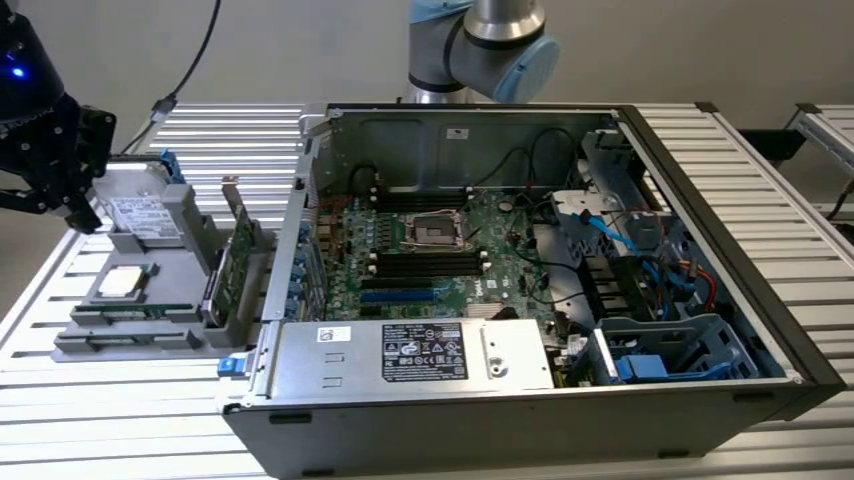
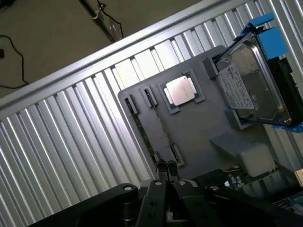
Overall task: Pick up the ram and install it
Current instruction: 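Pick up the ram and move it above insertion slot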
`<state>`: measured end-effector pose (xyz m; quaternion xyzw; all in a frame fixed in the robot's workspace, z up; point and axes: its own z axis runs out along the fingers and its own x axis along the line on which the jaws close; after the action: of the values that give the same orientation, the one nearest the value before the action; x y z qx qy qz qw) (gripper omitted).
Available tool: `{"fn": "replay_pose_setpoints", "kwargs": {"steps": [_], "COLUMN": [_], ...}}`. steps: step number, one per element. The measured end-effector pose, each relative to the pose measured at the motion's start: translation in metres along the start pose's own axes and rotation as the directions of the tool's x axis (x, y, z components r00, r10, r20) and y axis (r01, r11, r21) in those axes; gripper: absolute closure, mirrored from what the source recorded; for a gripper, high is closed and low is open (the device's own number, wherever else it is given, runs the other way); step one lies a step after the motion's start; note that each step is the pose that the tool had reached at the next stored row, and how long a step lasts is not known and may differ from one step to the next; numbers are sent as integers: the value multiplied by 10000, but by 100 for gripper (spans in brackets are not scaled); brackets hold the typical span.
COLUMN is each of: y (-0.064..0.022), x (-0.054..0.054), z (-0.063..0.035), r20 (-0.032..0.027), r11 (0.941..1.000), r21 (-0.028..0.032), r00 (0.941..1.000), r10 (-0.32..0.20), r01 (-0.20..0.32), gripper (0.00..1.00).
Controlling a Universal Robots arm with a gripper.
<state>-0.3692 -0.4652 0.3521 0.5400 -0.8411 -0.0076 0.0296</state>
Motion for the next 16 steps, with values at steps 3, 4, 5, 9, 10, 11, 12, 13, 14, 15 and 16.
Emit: {"fn": "replay_pose_setpoints", "kwargs": {"steps": [3, 4, 5, 9, 10, 11, 12, 13, 14, 15, 16], "y": [0, 0, 0, 0, 0, 0, 0, 0, 0, 0, 0], "x": [0, 0, 0, 0, 0, 0, 0, 0, 0, 0, 0], "z": [2, 2, 2, 5, 6, 6, 7, 7, 8, 8, 9], "r20": [-24, -33, -43, -78, -89, -98, -107, -117, -127, -137, -147], "r11": [9985, 9974, 9958, 9866, 9831, 9799, 9761, 9720, 9675, 9627, 9576], "r21": [22, 29, 36, 61, 69, 74, 80, 85, 91, 95, 101], "r00": [9985, 9974, 9958, 9866, 9831, 9799, 9761, 9720, 9674, 9627, 9576], "r10": [-543, -722, -912, -1629, -1828, -1993, -2169, -2348, -2528, -2701, -2878], "r01": [543, 723, 912, 1630, 1829, 1994, 2170, 2349, 2529, 2703, 2880], "gripper": [90, 90, 90, 90, 90, 90, 90, 90, 90, 90, 90]}}
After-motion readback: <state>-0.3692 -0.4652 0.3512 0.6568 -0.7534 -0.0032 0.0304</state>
